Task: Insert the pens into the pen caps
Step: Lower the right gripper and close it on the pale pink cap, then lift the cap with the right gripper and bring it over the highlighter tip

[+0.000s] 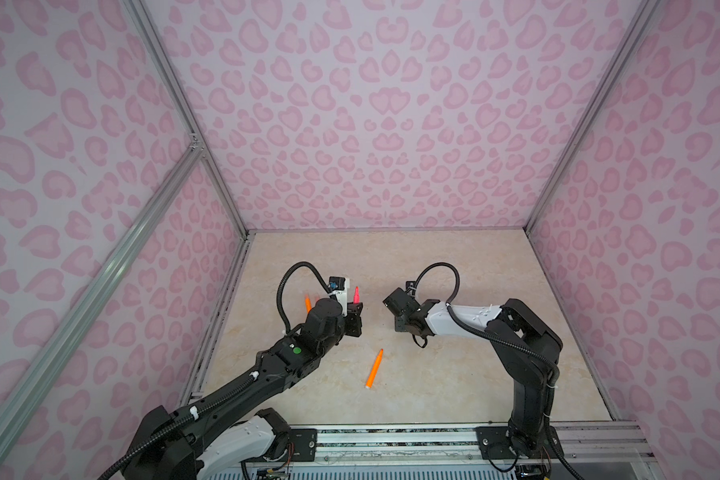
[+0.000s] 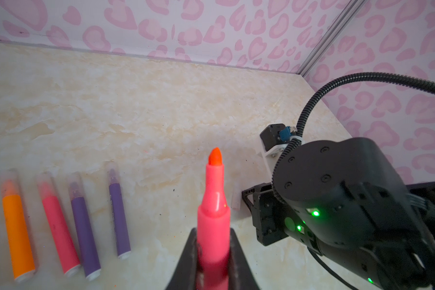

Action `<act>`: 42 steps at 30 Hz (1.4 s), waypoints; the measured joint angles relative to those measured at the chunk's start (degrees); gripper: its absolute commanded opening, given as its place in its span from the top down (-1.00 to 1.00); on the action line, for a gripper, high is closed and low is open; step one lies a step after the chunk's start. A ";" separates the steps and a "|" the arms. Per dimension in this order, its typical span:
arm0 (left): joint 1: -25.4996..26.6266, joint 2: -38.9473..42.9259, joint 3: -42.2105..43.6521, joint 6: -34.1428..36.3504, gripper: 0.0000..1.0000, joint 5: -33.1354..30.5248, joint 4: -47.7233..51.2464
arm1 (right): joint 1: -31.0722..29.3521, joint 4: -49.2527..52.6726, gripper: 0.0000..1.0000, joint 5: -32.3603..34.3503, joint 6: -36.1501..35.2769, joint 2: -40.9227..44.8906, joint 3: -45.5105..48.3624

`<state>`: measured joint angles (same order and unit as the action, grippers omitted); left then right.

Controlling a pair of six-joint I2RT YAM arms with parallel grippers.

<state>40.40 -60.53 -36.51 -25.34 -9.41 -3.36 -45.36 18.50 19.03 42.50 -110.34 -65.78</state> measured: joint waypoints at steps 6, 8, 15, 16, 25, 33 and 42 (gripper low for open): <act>0.00 0.00 -0.02 0.00 0.94 0.02 0.00 | 0.00 -0.35 0.63 -0.02 0.24 -0.11 0.02; 0.00 -0.02 -0.02 0.00 0.94 0.13 0.00 | 0.00 -0.50 0.66 -0.04 0.42 -0.13 0.07; 0.00 -0.02 -0.02 0.04 0.94 0.72 -0.20 | -0.02 -0.61 0.75 -0.11 1.01 3.19 2.34; 0.00 -0.02 -0.02 0.09 0.94 1.09 -0.35 | -0.02 -0.59 0.76 0.04 1.29 4.42 2.80; 0.31 0.46 1.40 1.97 0.94 11.78 -6.38 | -0.09 -2.60 0.84 2.10 3.21 21.86 9.77; 3.17 0.35 2.34 4.31 0.94 21.64 -12.59 | -4.46 -13.75 0.82 3.34 1.46 43.25 15.08; 5.01 3.48 3.82 6.01 0.94 25.62 -15.61 | -8.72 -28.33 0.95 -1.36 -1.16 49.88 16.98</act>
<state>45.41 -57.06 -32.69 -19.33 16.21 -18.96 -54.08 -9.82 17.67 41.34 -60.47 -48.80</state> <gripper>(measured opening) 0.168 0.138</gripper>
